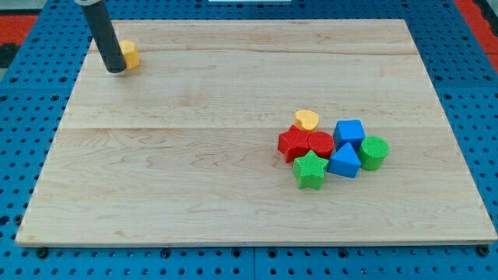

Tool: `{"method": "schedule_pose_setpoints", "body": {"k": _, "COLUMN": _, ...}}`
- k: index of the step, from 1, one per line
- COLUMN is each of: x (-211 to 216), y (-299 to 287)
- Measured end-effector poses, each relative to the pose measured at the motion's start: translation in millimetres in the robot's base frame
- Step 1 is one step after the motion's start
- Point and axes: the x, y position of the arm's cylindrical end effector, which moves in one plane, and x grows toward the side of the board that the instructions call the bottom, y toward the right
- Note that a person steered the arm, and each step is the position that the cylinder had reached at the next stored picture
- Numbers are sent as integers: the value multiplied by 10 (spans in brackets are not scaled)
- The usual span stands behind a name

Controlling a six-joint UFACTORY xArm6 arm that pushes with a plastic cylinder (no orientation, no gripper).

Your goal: Slide the green star at the bottom left of the triangle

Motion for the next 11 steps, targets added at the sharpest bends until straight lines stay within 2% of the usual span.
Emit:
{"method": "schedule_pose_setpoints", "body": {"k": 1, "x": -1, "y": 288}}
{"method": "schedule_pose_setpoints", "body": {"k": 3, "x": -568, "y": 255}}
{"method": "schedule_pose_setpoints", "body": {"k": 4, "x": -180, "y": 682}}
{"method": "schedule_pose_setpoints", "body": {"k": 6, "x": 1498, "y": 1611}}
{"method": "schedule_pose_setpoints", "body": {"k": 7, "x": 1722, "y": 1749}}
{"method": "schedule_pose_setpoints", "body": {"k": 9, "x": 1702, "y": 1733}}
{"method": "schedule_pose_setpoints", "body": {"k": 10, "x": 1998, "y": 1900}}
{"method": "schedule_pose_setpoints", "body": {"k": 11, "x": 2406, "y": 2838}}
